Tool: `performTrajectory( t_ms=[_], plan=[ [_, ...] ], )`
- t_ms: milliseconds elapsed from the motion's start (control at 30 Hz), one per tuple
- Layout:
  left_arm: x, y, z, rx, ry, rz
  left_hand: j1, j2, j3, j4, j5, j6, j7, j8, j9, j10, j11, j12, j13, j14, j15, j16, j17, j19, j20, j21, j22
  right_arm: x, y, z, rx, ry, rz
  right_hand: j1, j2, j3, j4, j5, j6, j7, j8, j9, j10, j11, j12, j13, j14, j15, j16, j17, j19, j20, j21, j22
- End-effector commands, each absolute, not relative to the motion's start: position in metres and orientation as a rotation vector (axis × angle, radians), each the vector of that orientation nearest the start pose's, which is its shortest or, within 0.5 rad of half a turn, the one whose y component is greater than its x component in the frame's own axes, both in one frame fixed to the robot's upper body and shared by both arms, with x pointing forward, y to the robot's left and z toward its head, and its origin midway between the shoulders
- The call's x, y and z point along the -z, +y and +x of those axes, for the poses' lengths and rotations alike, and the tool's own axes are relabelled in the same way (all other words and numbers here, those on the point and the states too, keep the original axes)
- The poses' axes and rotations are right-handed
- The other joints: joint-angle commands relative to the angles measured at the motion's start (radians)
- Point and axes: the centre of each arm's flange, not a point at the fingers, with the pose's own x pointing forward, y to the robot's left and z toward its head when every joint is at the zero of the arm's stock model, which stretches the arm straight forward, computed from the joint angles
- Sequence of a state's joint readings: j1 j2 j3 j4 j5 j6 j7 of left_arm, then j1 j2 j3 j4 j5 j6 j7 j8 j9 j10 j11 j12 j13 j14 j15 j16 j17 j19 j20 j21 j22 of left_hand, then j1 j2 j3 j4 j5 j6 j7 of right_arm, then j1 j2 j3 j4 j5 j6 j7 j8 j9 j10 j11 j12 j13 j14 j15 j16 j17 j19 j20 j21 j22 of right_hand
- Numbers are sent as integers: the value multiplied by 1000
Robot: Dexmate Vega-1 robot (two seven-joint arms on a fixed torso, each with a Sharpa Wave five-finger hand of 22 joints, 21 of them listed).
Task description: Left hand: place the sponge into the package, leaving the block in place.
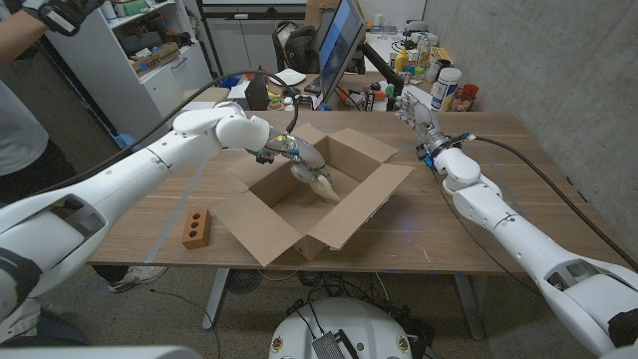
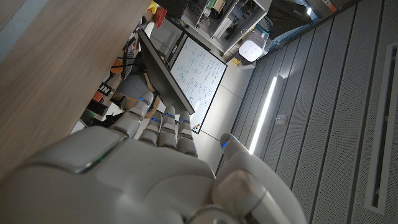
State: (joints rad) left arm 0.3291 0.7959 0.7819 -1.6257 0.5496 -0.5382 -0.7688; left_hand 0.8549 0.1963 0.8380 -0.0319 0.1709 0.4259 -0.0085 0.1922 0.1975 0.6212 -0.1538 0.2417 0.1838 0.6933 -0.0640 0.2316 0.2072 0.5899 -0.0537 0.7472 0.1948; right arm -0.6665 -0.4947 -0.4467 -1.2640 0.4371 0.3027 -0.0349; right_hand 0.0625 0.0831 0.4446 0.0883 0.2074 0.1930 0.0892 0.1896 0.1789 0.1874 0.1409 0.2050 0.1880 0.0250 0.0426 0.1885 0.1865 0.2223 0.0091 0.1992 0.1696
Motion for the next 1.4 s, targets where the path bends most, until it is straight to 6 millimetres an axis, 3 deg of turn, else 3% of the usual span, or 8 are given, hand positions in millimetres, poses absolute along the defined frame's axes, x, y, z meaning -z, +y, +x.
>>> performTrajectory(
  t_ms=[33, 333, 533, 600, 733, 933, 1067, 1400],
  plan=[
    [-58, 136, 585, 909, -648, 2081, 9, 2, -1, 4, 7, 1, 8, -1, 6, 19, -12, -5, 4, -6, -158, -3, 6, -7, -42, 6, 4, -55, -262, 665, -179, -727, -176, -3, -7, -2, -3, 3, 13, -2, 2, 5, 4, -2, -4, 5, 5, 7, 1, 0, 5, 6, -4, 4],
    [-62, 135, 586, 913, -635, 2067, 17, -14, -21, -18, 1, -19, 9, -8, 6, 1, -2, -17, 4, -13, -151, -1, 11, -14, -26, 17, 5, -55, -265, 668, -184, -736, -170, -4, -6, -2, -3, 3, 14, -2, 2, 5, 4, 0, -4, 5, 5, 7, 1, 0, 4, 7, -4, 4],
    [-61, 132, 588, 938, -604, 2063, -21, -53, -82, -13, -5, -49, 12, -12, 5, -32, 9, -32, 7, -45, -126, -10, 11, -42, -4, 22, 4, -55, -266, 669, -187, -734, -168, -4, -7, -3, -3, 3, 14, -2, 2, 5, 4, -1, -5, 5, 5, 7, 1, 0, 5, 7, -4, 4],
    [-62, 133, 589, 951, -591, 2039, -65, -101, -131, -4, -5, -63, 12, -13, 4, -36, 10, -33, 8, -48, -121, -12, 4, -46, 1, 26, 1, -55, -267, 670, -188, -734, -171, -4, -7, -3, -3, 3, 14, -3, 2, 5, 4, 0, -5, 5, 5, 7, 1, 0, 5, 6, -4, 4],
    [-62, 133, 590, 955, -585, 2037, -155, -173, -214, 19, 6, -100, 10, -13, 1, -68, 13, -41, 9, -73, -103, -27, -11, -74, 51, 19, -8, -54, -268, 671, -187, -733, -166, -4, -7, -3, -3, 3, 14, -2, 2, 5, 4, -2, -4, 5, 5, 8, 1, 0, 5, 7, -4, 4],
    [-64, 134, 592, 975, -539, 2013, -207, -210, -261, 32, 18, -228, -15, -26, -4, -133, 26, -55, 9, -106, -83, -38, -16, -94, 122, 4, -13, -54, -269, 671, -189, -732, -160, -4, -7, -3, -4, 3, 14, -1, 2, 5, 4, 0, -5, 5, 6, 8, 1, 0, 5, 7, -4, 4],
    [-65, 134, 591, 990, -528, 1996, -247, -229, -293, 44, 23, -272, -33, -15, -8, -175, 38, -54, 9, -182, -46, -51, -15, -180, 192, -44, -17, -54, -270, 671, -188, -731, -160, -4, -7, -3, -4, 4, 14, -2, 2, 5, 3, -1, -5, 5, 6, 8, 1, 0, 4, 7, -4, 4],
    [-73, 137, 587, 965, -520, 1986, -307, -238, -337, 62, 24, -298, -36, -8, -12, -263, 61, -57, 8, -365, 25, -59, -20, -353, 251, -153, -19, -54, -271, 667, -188, -738, -168, -4, -7, -4, -4, 4, 13, -2, 1, 5, 4, 1, -5, 5, 5, 7, 1, 0, 5, 7, -4, 4]
  ],
)
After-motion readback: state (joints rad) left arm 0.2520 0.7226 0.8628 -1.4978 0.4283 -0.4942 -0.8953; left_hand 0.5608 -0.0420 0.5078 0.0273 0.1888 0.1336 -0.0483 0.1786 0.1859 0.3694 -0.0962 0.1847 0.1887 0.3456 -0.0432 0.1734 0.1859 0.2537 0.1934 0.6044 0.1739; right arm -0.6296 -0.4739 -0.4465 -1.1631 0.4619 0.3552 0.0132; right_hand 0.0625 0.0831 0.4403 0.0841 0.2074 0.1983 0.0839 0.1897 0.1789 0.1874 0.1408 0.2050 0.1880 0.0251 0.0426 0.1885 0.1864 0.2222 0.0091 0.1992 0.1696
